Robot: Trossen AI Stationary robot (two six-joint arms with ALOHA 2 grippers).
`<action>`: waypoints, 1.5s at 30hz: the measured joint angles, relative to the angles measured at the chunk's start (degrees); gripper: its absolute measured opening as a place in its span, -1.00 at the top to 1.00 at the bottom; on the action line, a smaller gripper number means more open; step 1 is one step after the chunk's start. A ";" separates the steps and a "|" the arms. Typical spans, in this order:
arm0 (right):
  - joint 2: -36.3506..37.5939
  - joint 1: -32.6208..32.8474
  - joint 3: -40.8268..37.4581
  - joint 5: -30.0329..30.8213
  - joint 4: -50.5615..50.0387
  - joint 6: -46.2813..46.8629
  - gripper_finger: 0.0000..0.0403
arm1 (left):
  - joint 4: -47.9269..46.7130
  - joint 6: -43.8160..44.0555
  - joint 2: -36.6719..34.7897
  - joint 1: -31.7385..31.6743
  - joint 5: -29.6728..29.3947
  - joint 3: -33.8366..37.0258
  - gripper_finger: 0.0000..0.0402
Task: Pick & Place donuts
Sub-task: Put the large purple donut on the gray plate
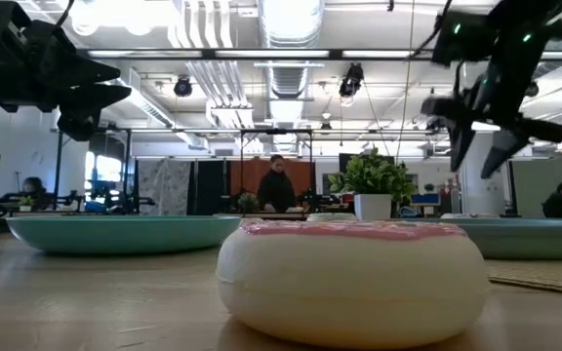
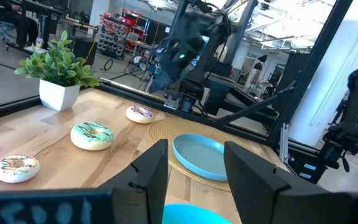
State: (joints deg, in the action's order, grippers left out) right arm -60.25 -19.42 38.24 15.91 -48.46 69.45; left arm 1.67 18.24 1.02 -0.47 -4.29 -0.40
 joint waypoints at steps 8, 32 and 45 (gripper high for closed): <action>-6.68 -13.19 -2.26 -7.96 0.48 -12.01 -0.15 | 0.00 -0.02 -0.02 0.02 -0.02 -0.02 0.35; -21.12 -17.84 -1.82 -14.70 9.59 -26.73 0.57 | 0.01 -0.01 0.00 0.01 -0.01 -0.02 0.35; -6.23 0.29 2.05 -25.86 8.54 -22.89 0.90 | 0.01 0.00 -0.01 0.02 -0.02 -0.01 0.35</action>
State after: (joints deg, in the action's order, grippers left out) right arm -66.48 -19.13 40.29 -9.96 -39.93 46.56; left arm 1.68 18.24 1.01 -0.45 -4.32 -0.41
